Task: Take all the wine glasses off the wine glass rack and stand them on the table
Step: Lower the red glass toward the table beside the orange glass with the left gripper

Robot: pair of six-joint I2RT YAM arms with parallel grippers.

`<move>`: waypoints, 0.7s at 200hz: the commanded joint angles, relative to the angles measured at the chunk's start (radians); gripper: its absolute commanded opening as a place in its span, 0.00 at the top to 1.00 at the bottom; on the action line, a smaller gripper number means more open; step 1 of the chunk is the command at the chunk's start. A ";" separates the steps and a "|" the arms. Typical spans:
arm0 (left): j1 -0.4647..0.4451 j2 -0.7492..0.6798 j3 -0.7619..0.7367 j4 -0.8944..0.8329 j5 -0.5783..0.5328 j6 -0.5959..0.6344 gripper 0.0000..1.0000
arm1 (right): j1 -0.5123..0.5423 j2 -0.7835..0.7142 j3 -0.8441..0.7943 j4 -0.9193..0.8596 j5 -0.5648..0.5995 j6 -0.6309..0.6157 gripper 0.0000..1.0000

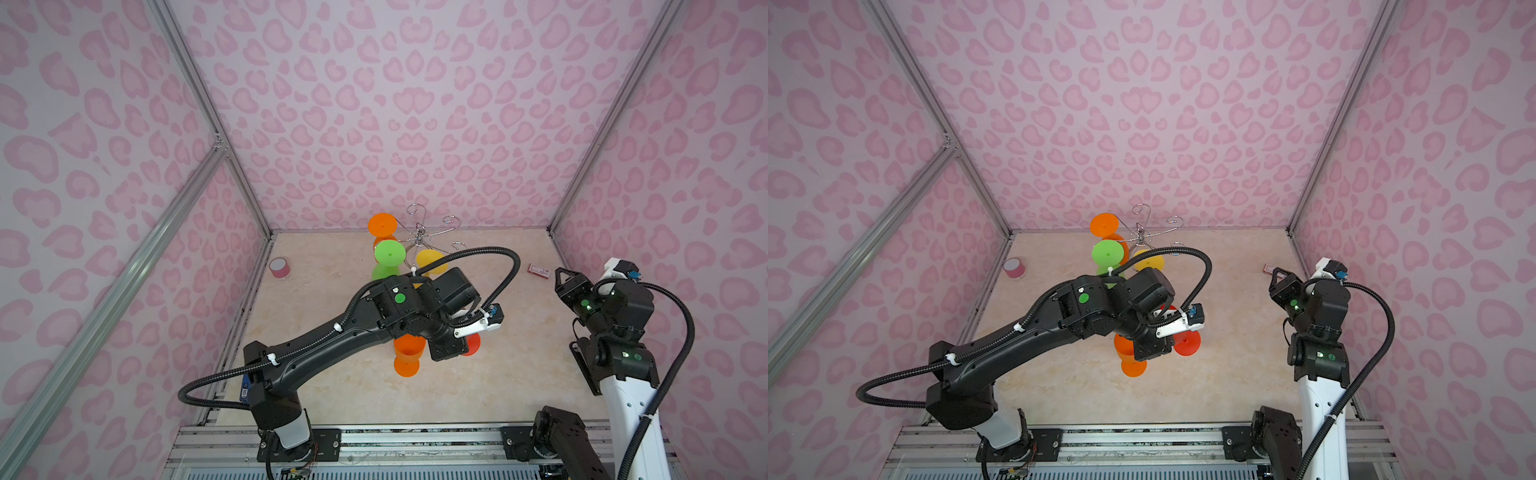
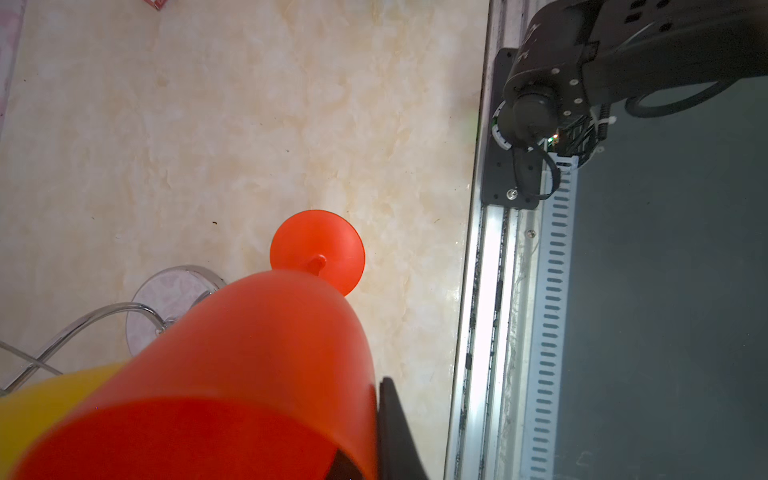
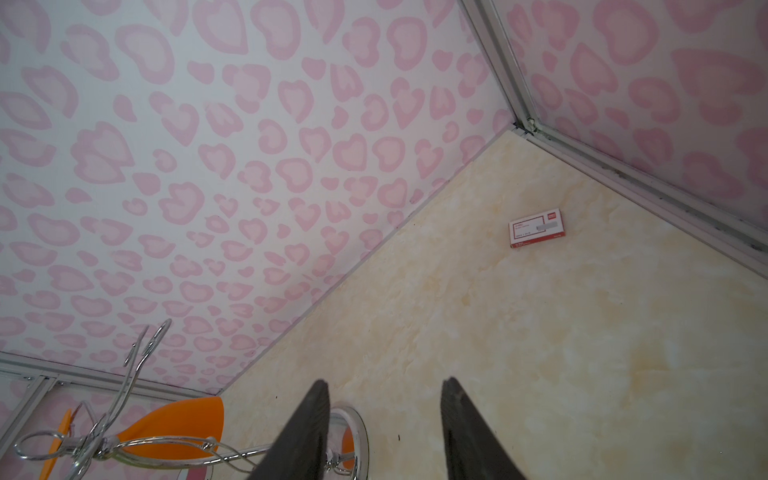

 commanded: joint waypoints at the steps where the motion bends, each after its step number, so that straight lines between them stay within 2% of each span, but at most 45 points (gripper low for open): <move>1: -0.014 0.066 0.044 -0.076 -0.084 0.000 0.99 | -0.016 0.001 -0.023 0.030 -0.016 0.006 0.56; 66: -0.020 0.231 0.114 -0.107 -0.109 0.020 0.99 | -0.067 -0.002 -0.058 0.045 -0.034 0.012 0.56; 104: -0.004 0.268 0.108 -0.068 -0.054 0.035 0.99 | -0.076 -0.002 -0.063 0.055 -0.046 0.016 0.56; 140: 0.012 0.307 0.110 -0.058 -0.047 0.028 0.99 | -0.078 -0.003 -0.067 0.055 -0.048 0.017 0.56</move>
